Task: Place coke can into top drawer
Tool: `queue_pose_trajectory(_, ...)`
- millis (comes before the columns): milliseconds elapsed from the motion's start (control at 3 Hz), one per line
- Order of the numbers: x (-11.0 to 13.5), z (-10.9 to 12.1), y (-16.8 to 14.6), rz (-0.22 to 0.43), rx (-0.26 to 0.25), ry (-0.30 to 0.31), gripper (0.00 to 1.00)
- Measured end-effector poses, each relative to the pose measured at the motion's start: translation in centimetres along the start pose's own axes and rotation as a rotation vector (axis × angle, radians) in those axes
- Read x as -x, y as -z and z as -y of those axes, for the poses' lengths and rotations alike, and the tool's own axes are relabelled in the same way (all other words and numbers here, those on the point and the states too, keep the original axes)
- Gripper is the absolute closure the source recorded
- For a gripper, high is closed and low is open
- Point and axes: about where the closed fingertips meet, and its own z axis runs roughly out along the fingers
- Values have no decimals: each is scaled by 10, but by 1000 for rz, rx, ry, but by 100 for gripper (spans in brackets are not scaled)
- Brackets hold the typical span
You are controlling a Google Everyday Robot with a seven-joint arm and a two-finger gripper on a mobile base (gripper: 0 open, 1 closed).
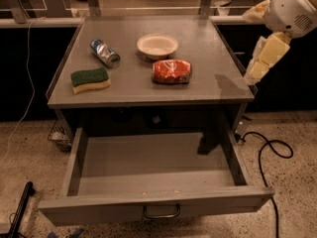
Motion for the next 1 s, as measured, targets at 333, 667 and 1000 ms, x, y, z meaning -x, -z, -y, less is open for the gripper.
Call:
queue_pose_trajectory(333, 13, 23, -20, 46, 16, -27, 0)
queue_pose_trajectory(667, 34, 41, -46, 98, 53, -44, 0)
queue_pose_trajectory(1000, 43, 59, -89, 158, 110, -106, 0)
